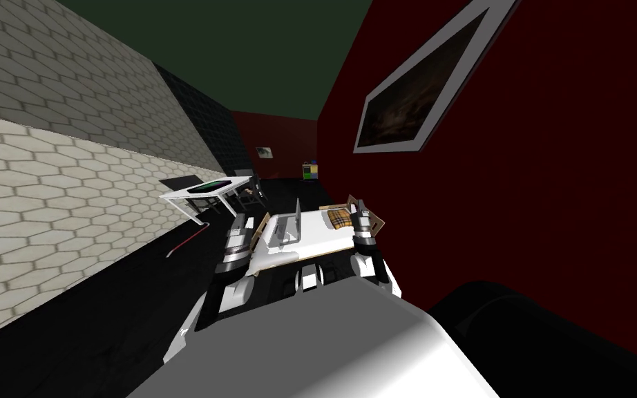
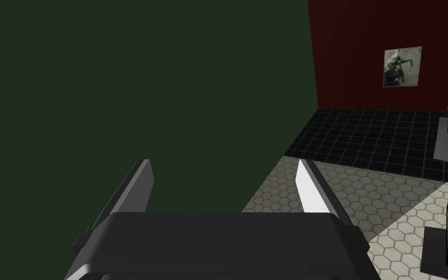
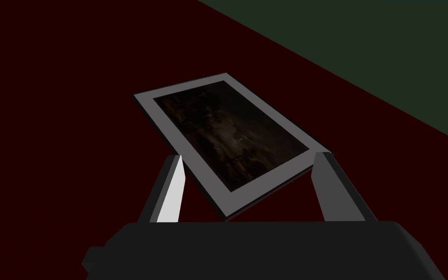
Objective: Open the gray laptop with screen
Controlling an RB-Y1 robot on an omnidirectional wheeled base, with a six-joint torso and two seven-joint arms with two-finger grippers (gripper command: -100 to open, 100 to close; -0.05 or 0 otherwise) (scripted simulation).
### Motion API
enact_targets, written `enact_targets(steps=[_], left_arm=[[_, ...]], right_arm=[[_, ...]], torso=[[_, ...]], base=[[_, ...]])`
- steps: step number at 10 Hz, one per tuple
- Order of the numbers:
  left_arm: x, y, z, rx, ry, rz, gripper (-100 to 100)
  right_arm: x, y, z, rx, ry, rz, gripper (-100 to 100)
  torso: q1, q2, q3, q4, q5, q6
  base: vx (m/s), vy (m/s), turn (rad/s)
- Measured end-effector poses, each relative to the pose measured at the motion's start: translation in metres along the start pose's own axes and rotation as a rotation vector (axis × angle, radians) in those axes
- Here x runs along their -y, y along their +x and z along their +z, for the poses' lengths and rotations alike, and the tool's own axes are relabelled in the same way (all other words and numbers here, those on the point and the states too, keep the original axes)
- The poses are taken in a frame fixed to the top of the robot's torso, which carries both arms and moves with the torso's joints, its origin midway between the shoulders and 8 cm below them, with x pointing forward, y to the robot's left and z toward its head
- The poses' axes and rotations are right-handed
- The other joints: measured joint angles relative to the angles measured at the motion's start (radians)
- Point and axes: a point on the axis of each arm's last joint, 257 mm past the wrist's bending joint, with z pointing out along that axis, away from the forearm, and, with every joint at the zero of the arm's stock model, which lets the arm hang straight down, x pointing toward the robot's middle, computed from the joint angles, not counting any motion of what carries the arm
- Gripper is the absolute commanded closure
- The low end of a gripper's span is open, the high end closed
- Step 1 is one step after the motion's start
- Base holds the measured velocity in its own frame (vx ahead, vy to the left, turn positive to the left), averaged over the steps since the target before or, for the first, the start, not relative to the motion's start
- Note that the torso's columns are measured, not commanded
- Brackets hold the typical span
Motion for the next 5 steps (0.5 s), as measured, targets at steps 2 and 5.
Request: enact_targets(steps=[2,5], left_arm=[[-0.025,0.001,-0.003,-0.015,-0.048,0.024,-100],[-0.062,-0.002,-0.005,-0.027,-0.117,0.057,-100]], right_arm=[[0.000,0.000,0.000,0.000,0.000,0.000,0],[0.000,0.000,0.000,0.000,0.000,0.000,0]], torso=[[0.001,0.000,0.000,0.000,0.000,0.000],[0.001,0.000,0.000,0.000,0.000,0.000]], base=[[0.016,-0.045,-0.049],[0.019,-0.049,-0.052]])
